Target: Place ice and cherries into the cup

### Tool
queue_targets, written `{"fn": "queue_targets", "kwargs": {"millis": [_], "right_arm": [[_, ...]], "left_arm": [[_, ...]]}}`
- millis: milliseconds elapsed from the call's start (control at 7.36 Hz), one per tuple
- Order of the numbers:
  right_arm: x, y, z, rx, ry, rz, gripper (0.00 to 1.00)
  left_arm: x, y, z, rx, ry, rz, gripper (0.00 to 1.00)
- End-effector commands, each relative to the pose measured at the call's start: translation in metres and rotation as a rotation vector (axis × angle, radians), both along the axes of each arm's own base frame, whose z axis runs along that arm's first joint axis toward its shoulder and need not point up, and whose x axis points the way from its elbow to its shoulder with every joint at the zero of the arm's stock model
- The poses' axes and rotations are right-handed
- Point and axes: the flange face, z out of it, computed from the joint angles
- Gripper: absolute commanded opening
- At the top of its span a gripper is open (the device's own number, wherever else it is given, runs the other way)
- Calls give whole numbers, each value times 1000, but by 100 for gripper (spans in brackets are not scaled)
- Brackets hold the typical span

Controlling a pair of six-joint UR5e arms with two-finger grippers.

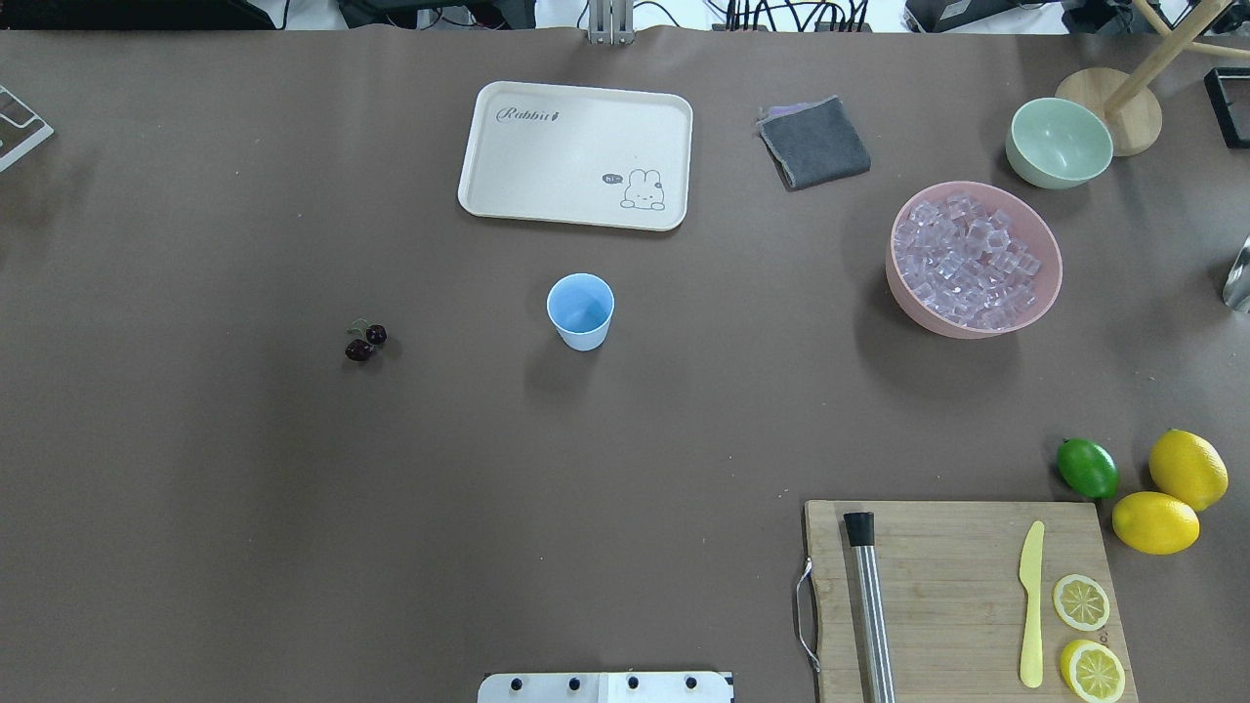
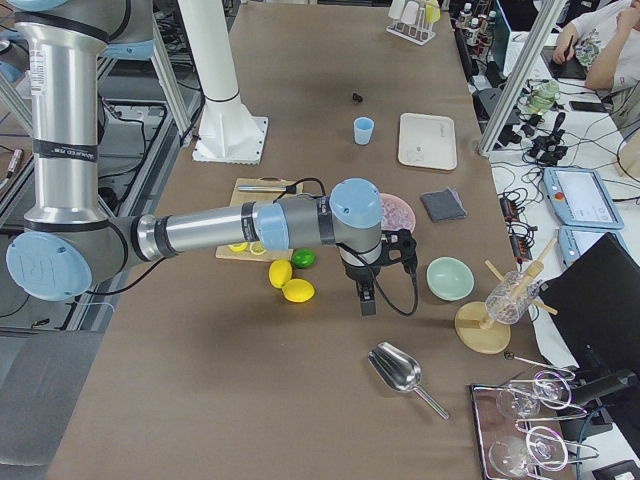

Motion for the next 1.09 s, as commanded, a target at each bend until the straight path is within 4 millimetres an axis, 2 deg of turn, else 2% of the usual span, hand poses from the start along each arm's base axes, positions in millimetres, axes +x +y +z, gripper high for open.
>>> {"fn": "queue_targets", "kwargs": {"millis": [0,136,272,407,543,679,815,951], "right_arm": [[-1,-14,-16,24,-1,6,100],[-16,-35,-38,27,-14,18,100],[-52,-57,-66,8,-36,21,99],[-101,-79,-101,20,-54,-17,99],[-157,-92,-126,23,-70,-73,98],[-210,-92,-157,34,-93,-117,98],[-252,-88,-150,63,-95,-165,98],[-279,-98,-120,120,-75,-181,98]], "left_arm": [[0,-1,0,-1,0,0,98],[6,0,0,-1,0,9,98],[10,1,-2,-2,4,8,98],[14,-2,-1,-14,3,3,98],[17,-4,-5,-8,1,6,98],[22,-4,-7,0,3,11,98],[23,-2,-7,5,15,-8,98],[26,-1,-8,13,30,-26,98]]}}
